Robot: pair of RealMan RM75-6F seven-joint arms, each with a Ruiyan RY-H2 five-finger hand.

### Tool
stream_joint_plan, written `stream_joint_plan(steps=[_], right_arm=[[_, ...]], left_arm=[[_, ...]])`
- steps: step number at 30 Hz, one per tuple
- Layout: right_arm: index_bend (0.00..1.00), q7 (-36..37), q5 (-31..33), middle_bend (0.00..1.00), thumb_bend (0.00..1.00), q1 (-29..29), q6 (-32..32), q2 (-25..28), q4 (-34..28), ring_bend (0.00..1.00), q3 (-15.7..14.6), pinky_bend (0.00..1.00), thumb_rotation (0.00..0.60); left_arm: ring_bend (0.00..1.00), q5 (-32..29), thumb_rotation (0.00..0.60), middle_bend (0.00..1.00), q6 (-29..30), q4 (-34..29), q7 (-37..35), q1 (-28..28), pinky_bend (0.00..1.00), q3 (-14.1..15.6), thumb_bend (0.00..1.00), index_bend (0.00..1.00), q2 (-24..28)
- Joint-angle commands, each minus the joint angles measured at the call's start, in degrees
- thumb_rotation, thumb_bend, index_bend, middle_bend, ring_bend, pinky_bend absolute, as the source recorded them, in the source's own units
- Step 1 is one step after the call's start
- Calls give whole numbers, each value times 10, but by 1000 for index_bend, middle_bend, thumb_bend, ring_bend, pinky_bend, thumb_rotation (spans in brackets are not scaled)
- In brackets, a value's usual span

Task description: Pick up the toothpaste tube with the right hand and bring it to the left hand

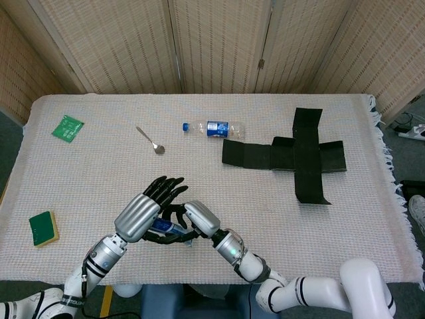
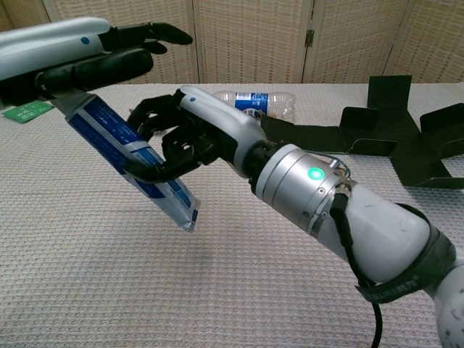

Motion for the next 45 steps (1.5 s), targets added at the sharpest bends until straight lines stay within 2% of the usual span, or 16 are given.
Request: stream_joint_plan(steps=[1, 6, 9, 13, 15, 21, 30, 35, 38, 41, 45], right_arm=[[857, -1, 0, 709, 920, -2, 0, 1, -1, 763, 0, 539, 600], [857, -2, -2, 709, 919, -6, 1, 4, -1, 758, -3, 539, 600], [857, -5, -5, 709, 919, -11, 4, 10, 2, 754, -9, 539, 600], [857, -23, -8, 709, 919, -20, 4, 28, 16, 754, -22, 540, 600], [857, -35, -3, 709, 919, -23, -6, 38, 22, 755, -27, 539, 600], [841, -142, 37, 676, 919, -16, -59, 77, 33, 705, -28, 519, 600], [557, -363, 131, 445, 919, 5, -126, 99, 20, 447, -26, 359, 600], [190, -442, 196, 247, 837, 9, -140, 110, -9, 279, -23, 233, 600], [45, -450, 208, 163, 827, 4, -126, 128, -42, 225, -14, 197, 600], [0, -430, 191, 116, 827, -11, -99, 156, -81, 198, -8, 186, 600], [4, -405, 152, 146, 827, -43, -50, 210, -131, 226, -9, 188, 600]], left_arm=[[29, 0, 30, 35, -1, -2, -1, 1, 0, 2, 145, 18, 1], [28, -2, 29, 35, -4, -7, -16, 1, 0, 1, 145, 18, 6], [28, 2, 30, 33, -2, -8, -47, 1, 0, -2, 145, 18, 11], [28, 17, 29, 33, 14, 4, -124, 6, 0, -8, 145, 18, 18], [28, 15, 29, 33, 16, 10, -135, 8, 0, -10, 146, 15, 25], [28, -10, 29, 33, 24, 22, -129, 21, 0, -13, 146, 3, 44], [30, -43, 31, 33, 42, 42, -102, 50, 0, -2, 146, 0, 49], [31, -53, 28, 33, 51, 54, -100, 65, 0, 1, 146, 0, 50], [31, -59, 27, 32, 58, 64, -103, 73, 0, 0, 146, 0, 53], [31, -68, 29, 33, 64, 74, -109, 81, 0, -3, 145, 0, 59], [32, -84, 30, 33, 69, 86, -115, 94, 0, -5, 145, 0, 71]])
